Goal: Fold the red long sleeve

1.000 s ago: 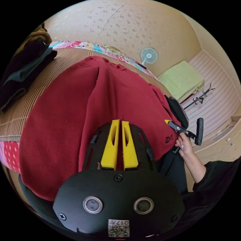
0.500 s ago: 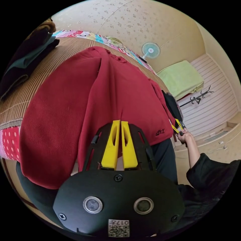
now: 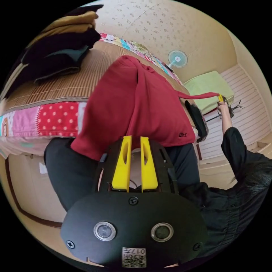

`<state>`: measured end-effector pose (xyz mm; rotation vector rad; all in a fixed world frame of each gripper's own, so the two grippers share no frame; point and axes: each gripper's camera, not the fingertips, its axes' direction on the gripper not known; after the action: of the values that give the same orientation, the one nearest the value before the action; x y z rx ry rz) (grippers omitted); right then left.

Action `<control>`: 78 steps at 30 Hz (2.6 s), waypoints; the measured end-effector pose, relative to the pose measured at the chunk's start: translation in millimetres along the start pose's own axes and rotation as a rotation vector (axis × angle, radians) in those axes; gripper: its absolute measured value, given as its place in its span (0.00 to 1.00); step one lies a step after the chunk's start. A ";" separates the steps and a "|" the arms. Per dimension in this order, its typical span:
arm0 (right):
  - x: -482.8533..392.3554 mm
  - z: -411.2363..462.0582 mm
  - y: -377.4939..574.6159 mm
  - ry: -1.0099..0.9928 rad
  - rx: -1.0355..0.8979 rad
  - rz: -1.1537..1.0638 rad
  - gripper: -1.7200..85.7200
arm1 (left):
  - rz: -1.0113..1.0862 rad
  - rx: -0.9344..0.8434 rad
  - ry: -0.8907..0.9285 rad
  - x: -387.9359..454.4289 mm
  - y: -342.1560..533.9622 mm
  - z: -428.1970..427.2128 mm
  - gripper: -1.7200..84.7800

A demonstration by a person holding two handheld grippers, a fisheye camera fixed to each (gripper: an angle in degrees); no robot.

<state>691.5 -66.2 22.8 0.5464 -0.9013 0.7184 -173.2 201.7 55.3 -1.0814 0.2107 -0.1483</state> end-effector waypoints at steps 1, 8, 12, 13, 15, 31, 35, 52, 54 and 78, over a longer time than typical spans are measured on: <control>-34.9 37.8 10.3 -0.070 -0.057 -0.076 0.05 | -0.030 0.031 -0.014 -5.8 3.8 -12.8 0.09; -115.9 203.0 202.5 -0.254 -0.439 -0.230 0.05 | -0.177 0.133 -0.109 -39.0 16.0 -59.7 0.11; -74.5 225.2 388.6 -0.216 -0.816 -0.192 0.05 | -0.219 0.133 -0.106 -67.5 11.5 -70.3 0.14; -65.1 208.9 432.7 -0.214 -0.881 -0.203 0.06 | -0.226 0.107 -0.089 -76.8 7.2 -67.2 0.15; -56.1 176.6 487.6 -0.186 -0.969 -0.242 0.06 | -0.223 0.047 -0.040 -88.8 -1.4 -58.3 0.16; -172.0 -16.1 626.8 -0.234 -1.177 -0.967 0.20 | -0.029 0.244 0.643 -69.1 -34.7 -167.8 0.07; -229.4 -13.7 662.7 -0.262 -1.090 -1.159 0.22 | 0.008 0.279 0.671 -47.3 -46.6 -186.6 0.07; -213.1 197.0 326.1 -0.089 -0.426 -0.546 0.06 | -0.181 0.357 0.422 -59.1 6.7 -177.9 0.10; -146.7 189.7 290.4 0.027 -0.422 -0.483 0.07 | -0.198 0.306 0.439 -60.1 7.6 -156.0 0.10; 150.4 -146.1 228.8 0.224 -0.938 -0.008 0.12 | 0.088 -0.282 0.162 -29.9 -63.5 23.8 0.18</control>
<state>656.2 231.3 104.1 -0.3576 -0.9115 0.2752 -197.5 199.3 125.3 -1.3395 0.4344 -0.1298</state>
